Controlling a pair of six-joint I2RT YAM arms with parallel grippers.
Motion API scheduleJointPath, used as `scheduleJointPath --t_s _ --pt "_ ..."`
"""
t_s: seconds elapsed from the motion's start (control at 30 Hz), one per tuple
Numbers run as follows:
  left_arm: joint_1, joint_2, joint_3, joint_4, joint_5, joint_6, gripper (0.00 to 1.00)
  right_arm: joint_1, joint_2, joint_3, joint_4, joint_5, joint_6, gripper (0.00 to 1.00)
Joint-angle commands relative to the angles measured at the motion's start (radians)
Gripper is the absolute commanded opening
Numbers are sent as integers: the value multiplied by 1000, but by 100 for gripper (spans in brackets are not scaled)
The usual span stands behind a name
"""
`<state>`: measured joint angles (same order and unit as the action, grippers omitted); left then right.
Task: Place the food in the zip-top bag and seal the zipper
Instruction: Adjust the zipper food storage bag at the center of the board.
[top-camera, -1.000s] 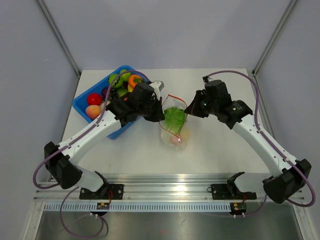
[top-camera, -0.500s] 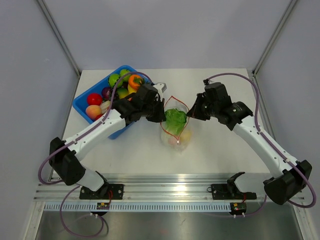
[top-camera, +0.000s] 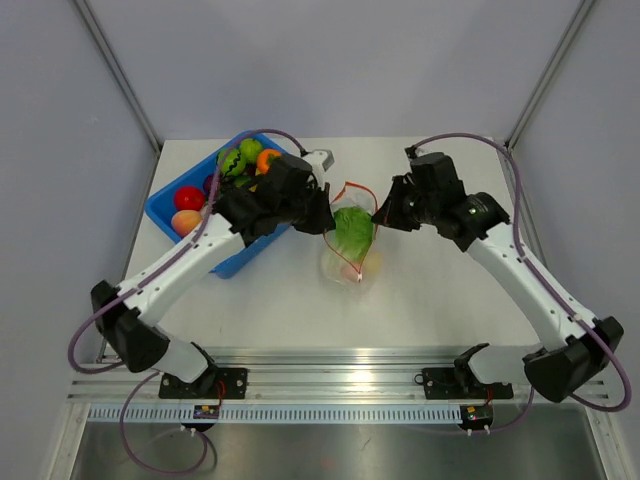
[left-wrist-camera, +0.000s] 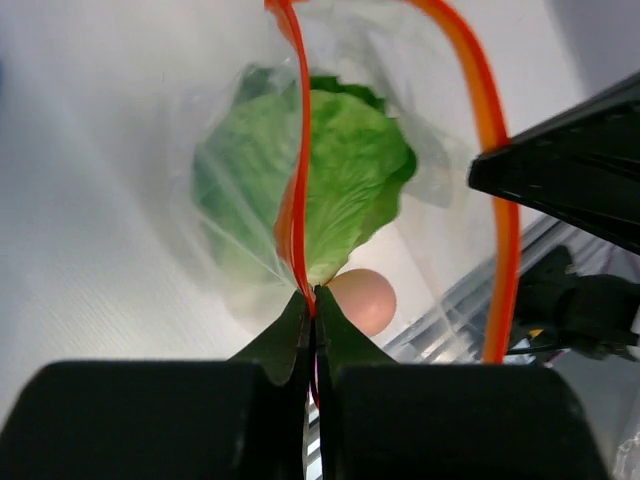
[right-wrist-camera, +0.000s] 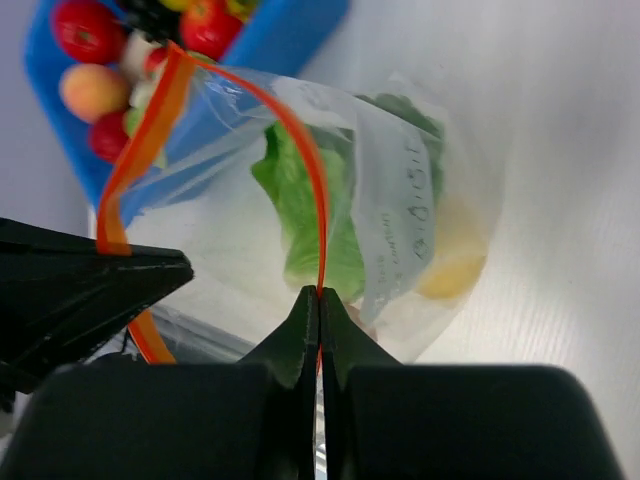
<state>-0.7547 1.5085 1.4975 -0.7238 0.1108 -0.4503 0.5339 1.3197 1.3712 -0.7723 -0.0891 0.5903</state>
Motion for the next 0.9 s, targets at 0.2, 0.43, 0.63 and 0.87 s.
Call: scheduleJointPath --t_s 0.2,0.43,0.63,0.87 --pt "-5 -32 -135 154 41 -17 0 9 -48 -98 50 60 -37 0" --pt "-11 12 -99 115 41 -11 0 12 -19 -104 36 29 -32 0" --pt "-11 -123 32 57 -16 13 0 12 -112 12 17 -18 -27 0" --pt "-11 -90 -112 144 -5 -16 0 12 -82 -78 22 68 -49 0"
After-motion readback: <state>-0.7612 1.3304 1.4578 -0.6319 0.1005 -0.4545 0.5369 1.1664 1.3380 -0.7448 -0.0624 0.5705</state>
